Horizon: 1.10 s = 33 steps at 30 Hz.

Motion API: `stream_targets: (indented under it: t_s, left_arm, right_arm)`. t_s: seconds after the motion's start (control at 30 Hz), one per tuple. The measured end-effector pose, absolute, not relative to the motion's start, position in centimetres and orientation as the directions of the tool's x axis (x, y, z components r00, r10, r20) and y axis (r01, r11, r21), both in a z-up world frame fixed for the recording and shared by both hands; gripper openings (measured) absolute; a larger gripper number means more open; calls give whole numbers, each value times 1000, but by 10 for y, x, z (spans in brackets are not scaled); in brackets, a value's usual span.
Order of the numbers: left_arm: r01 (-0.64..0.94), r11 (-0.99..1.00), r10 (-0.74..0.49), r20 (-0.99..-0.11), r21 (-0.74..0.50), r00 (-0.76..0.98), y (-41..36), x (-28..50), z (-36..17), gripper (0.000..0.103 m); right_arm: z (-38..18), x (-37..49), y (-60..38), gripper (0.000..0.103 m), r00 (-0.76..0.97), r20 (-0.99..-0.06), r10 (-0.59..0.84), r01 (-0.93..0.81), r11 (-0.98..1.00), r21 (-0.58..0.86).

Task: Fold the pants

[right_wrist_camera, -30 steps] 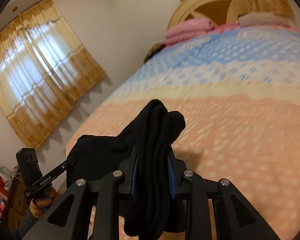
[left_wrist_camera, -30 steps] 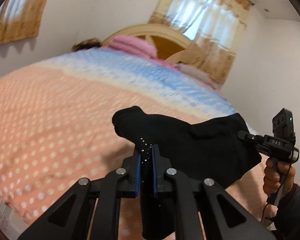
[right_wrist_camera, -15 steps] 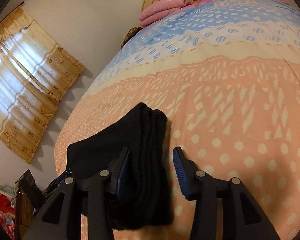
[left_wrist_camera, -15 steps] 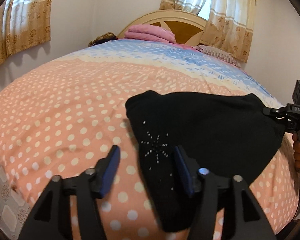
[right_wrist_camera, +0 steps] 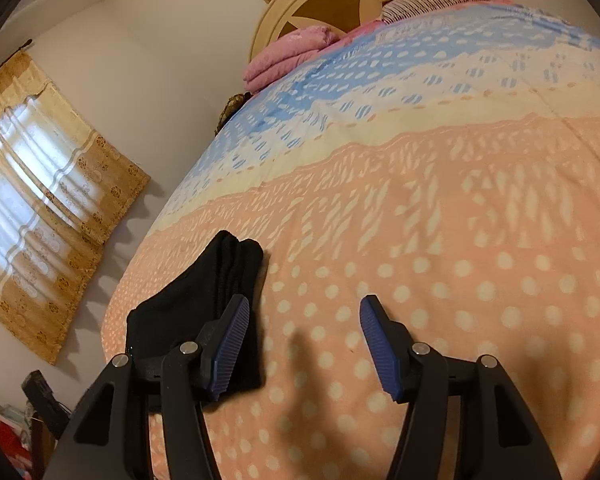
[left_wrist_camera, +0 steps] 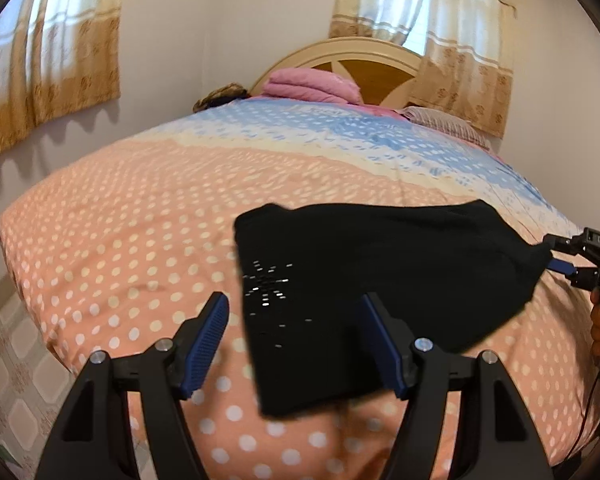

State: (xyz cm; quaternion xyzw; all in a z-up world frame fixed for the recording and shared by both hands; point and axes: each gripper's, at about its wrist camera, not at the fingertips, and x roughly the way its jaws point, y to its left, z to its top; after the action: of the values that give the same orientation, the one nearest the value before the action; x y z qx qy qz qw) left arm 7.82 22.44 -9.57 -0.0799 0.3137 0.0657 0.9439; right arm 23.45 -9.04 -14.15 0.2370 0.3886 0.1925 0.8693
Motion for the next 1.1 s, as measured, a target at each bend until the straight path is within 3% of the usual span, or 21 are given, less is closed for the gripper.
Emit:
stream_targets:
  t_s: [0.2,0.33,0.4,0.47,0.5,0.57,0.77,1.1]
  left_arm:
    - [-148,985,68,-580,-92,812,211,70,-83,74]
    - [-153,984,74,-565,-94,822,207,62,-74,77]
    - [-158,982,78,-550,-100,832,204,55,-67,83]
    - [-162,982,87,-524,-99,847,198,47,-60,99]
    - [-166,982,96,-505,-96,858,195,43,-54,101]
    - [-158,983,93,-486,-93,869,189,39,-47,101]
    - [-127,990,84,-440,-69,894,174,24,-28,103]
    - [-143,987,107,-379,-68,919,172,14,-14,103]
  right_arm:
    - [-144,223,-91,60,612,-617,495,-132,833,538]
    - [-112,183,-66,60,650,-623,435,-232,895,381]
    - [-93,154,-55,60,701,-593,396,-282,918,281]
    - [-71,114,-46,61,768,-532,356,-324,933,157]
    - [-64,100,-44,66,790,-506,348,-332,935,124]
    - [-51,76,-43,72,828,-449,335,-336,939,80]
    - [-19,44,-44,73,884,-350,311,-331,944,4]
    - [-1,29,-47,74,900,-289,326,-338,941,10]
